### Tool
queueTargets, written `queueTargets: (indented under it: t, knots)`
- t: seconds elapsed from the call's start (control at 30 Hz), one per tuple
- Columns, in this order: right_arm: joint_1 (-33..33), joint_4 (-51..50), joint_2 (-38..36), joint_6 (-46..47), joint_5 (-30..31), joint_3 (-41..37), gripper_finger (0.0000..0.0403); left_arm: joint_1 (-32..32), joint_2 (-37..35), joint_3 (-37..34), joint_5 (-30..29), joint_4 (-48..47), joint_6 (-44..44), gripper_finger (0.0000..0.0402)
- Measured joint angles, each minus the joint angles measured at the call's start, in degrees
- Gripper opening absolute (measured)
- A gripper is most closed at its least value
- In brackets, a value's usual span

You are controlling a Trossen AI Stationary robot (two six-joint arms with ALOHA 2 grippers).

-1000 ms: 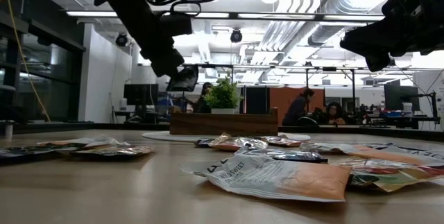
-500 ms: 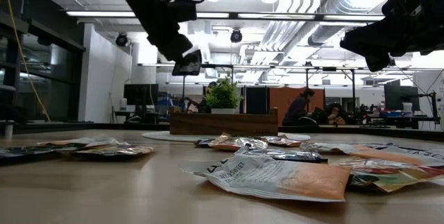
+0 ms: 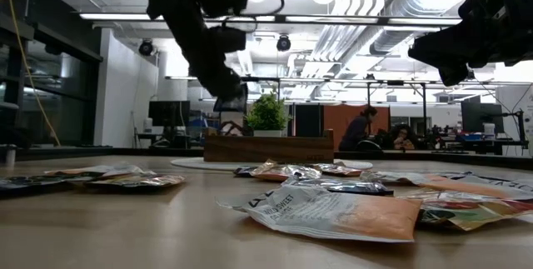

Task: Pick & Place Tea
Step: Put the black tea bag into the left section of the wooden organizer

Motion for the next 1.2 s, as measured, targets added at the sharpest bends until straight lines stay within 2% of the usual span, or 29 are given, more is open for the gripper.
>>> queueTargets:
  t: [0.5, 1.2]
  knots:
    - [0.0, 0.0, 0.0, 0.0, 0.0, 0.0, 0.0142, 2.1, 5.5, 0.1, 1.3, 5.6, -0.5, 0.0]
    - [0.0, 0.0, 0.0, 0.0, 0.0, 0.0, 0.0142, 3.1, 8.0, 0.0, 4.5, 3.5, -3.9, 0.0]
